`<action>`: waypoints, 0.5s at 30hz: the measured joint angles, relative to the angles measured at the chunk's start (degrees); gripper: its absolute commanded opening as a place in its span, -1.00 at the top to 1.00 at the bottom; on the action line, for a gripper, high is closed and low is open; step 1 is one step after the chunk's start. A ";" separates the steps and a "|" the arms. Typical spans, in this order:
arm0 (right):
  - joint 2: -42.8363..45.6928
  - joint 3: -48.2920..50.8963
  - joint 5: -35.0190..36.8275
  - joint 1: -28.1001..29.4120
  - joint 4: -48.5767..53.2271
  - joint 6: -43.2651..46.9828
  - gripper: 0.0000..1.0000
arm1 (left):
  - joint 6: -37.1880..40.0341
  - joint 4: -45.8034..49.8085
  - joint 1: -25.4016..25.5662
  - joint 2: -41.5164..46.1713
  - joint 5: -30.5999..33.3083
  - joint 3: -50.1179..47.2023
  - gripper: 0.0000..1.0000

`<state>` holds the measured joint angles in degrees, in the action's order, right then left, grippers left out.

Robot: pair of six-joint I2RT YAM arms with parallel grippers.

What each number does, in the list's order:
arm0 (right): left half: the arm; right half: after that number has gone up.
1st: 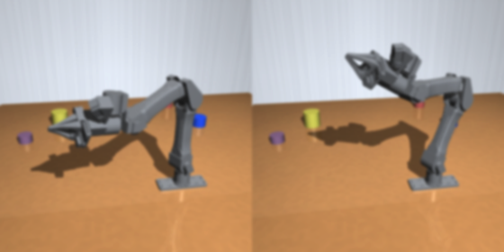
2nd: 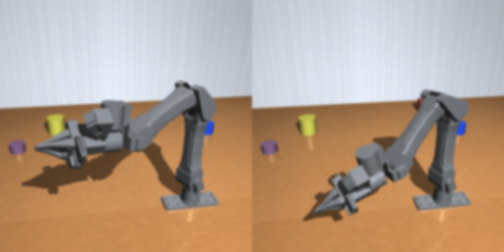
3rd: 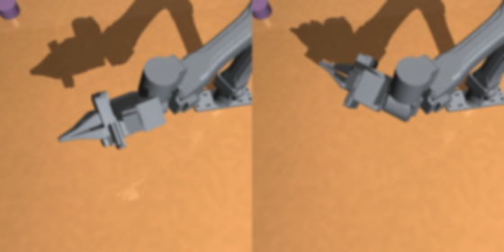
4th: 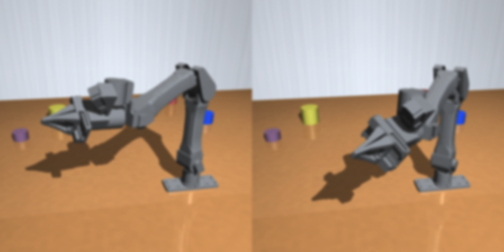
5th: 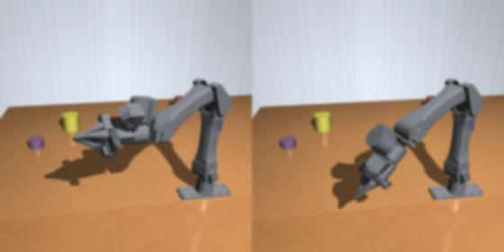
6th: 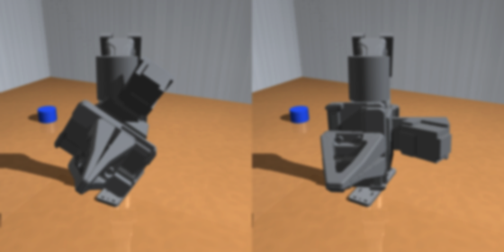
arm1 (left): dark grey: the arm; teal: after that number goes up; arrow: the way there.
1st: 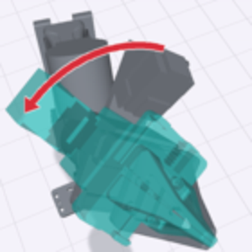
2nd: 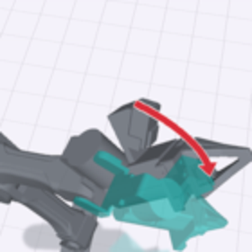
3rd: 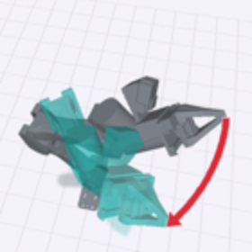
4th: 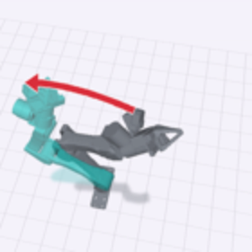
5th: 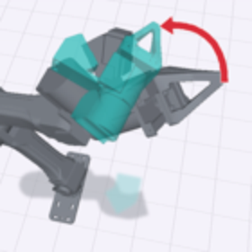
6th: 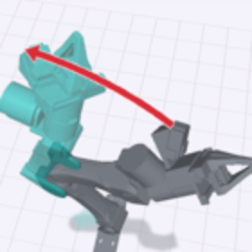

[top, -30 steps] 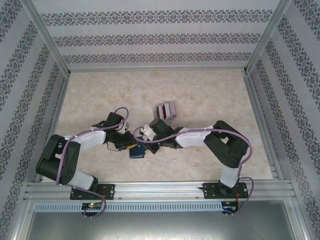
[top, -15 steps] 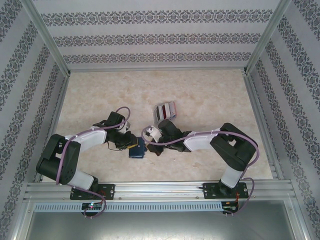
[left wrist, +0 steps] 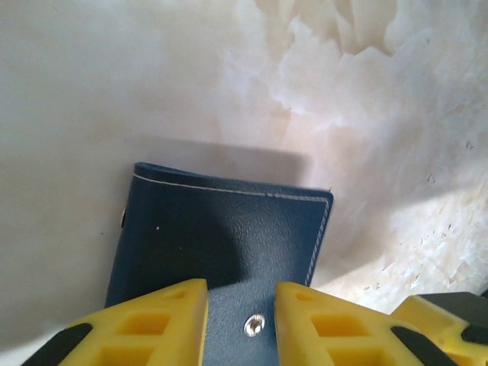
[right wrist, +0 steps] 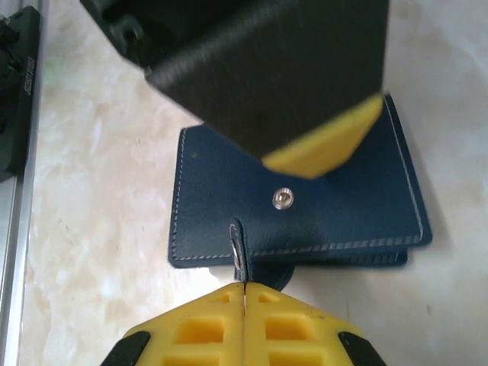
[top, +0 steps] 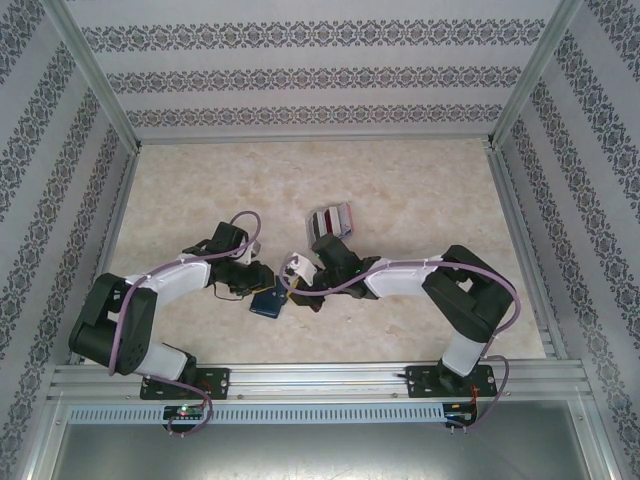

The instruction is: Put the credit cards into the card holder

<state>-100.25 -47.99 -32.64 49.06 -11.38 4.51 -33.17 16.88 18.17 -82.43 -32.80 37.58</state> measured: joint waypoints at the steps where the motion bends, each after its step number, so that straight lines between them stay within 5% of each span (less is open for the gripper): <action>1: -0.50 -0.79 0.04 0.37 0.00 0.09 1.00 | -0.02 -0.11 -0.26 0.44 -0.11 -0.26 0.41; 11: -4.98 -3.13 0.22 1.36 -0.17 0.15 1.00 | -0.20 -2.62 -0.94 3.98 -4.98 -3.52 0.51; 15: -5.25 -2.95 0.00 1.29 -1.03 -0.63 0.68 | 0.04 -2.54 -0.94 7.82 -4.94 -3.52 0.43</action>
<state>-105.49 -50.94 -32.64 50.35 -12.40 3.88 -33.12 14.35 17.23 -74.61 -37.74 34.06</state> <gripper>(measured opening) 0.118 0.274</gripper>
